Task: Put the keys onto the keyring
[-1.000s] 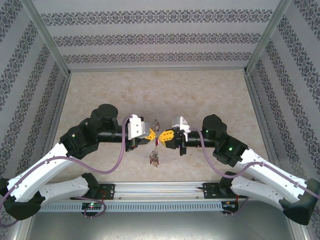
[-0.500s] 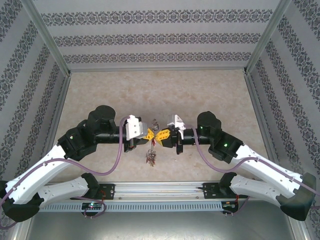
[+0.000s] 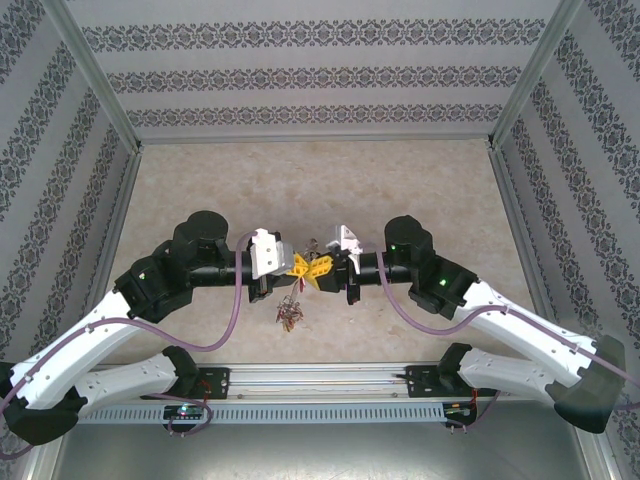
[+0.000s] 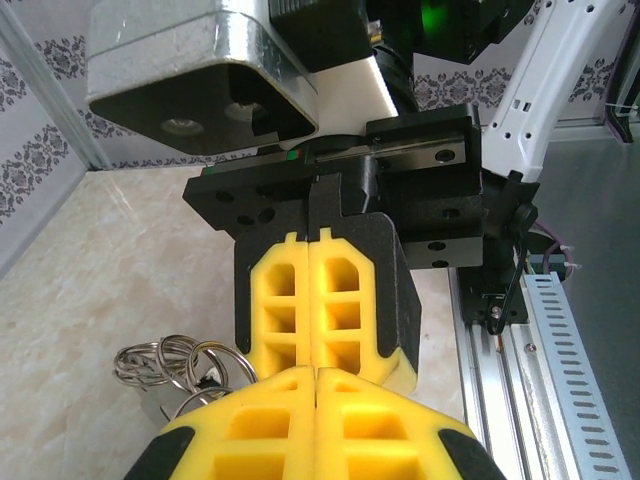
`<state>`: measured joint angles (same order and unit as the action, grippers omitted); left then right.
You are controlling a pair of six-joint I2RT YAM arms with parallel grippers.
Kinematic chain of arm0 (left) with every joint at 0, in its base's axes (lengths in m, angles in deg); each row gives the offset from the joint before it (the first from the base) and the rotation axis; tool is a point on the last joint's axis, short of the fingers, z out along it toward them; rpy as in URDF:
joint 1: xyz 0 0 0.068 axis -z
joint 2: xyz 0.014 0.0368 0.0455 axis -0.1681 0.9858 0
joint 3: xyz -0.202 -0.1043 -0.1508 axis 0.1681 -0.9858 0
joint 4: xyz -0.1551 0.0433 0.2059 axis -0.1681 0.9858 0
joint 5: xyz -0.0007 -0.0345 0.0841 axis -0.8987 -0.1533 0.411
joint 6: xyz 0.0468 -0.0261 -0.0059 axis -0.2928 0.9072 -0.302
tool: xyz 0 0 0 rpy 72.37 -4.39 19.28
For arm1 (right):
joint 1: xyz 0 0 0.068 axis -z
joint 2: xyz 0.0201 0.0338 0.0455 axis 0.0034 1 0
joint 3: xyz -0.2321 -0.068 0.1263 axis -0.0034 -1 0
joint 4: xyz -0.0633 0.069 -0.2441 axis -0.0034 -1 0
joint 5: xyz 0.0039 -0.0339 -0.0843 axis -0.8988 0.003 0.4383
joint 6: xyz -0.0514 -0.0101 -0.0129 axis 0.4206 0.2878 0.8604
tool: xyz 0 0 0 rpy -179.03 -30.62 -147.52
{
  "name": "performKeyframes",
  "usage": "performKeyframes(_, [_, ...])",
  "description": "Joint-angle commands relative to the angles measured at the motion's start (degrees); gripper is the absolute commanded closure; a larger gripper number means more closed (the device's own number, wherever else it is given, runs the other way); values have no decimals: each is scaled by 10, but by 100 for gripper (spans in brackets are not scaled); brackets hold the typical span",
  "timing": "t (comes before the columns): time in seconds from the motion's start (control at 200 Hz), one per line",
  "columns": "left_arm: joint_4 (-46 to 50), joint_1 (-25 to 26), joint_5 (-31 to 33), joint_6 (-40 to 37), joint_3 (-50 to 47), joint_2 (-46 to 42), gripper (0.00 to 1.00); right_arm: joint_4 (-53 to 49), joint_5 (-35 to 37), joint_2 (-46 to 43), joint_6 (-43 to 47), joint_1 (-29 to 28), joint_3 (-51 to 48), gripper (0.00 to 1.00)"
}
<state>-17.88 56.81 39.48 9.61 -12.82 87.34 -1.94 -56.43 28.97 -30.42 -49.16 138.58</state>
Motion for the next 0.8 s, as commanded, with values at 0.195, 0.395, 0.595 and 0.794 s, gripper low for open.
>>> performKeyframes(0.195, [-53, -6, -19, 6, -2, -10, 100, 49, 46, -42, -2, -2, -6, 71])
performKeyframes(0.395, [-68, -12, -29, 15, -5, -9, 100, 45, 69, -97, -2, -4, -36, 65])
performKeyframes(0.595, [-87, -15, -36, 27, -11, -13, 100, 41, 66, -104, 0, -13, -41, 67])
performKeyframes(0.794, [-106, -16, -42, 40, -18, -19, 100, 56, 61, -79, 2, -21, -37, 68])
